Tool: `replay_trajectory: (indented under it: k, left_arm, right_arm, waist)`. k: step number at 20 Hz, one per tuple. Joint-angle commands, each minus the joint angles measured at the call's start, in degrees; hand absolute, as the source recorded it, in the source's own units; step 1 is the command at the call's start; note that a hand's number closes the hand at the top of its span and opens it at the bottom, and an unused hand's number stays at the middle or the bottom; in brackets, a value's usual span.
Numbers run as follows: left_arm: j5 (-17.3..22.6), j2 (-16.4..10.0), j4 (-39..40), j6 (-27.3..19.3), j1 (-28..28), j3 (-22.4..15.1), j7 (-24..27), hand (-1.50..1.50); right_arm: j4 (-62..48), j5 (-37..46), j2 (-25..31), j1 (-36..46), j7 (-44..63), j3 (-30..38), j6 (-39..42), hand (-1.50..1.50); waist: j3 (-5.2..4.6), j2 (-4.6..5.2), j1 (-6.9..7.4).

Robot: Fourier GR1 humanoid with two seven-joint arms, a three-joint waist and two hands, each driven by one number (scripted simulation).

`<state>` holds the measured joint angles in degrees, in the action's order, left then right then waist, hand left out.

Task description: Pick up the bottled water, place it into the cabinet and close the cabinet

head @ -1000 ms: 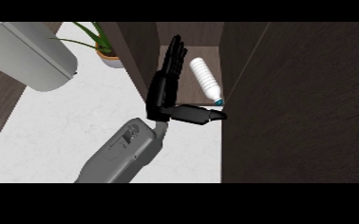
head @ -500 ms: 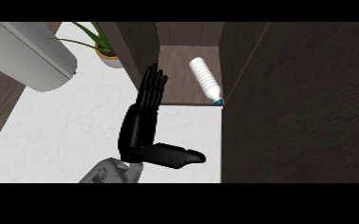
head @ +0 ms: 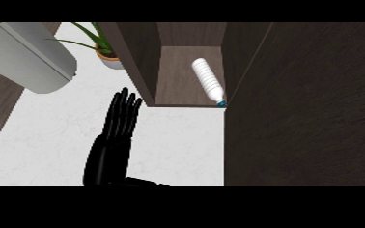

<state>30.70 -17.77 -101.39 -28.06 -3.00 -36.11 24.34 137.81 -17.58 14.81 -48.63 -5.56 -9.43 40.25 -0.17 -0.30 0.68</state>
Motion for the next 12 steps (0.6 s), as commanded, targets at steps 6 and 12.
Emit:
replay_trajectory:
  k: [6,12]
  left_arm:
    - [0.65,-4.11,-6.03,2.09,9.68,0.82,3.48,-1.5]
    - [2.38,-7.03,-9.71,2.77,12.41,4.88,3.52,-1.5]
  right_arm:
    - [14.18,11.9,-1.59,1.99,9.4,-14.2,-4.47,1.5]
    - [10.33,20.24,-5.29,9.01,12.79,-24.38,-7.78,1.5]
  waist:
    - [-0.19,-0.1,-0.35]
    - [-0.19,-0.2,-0.04]
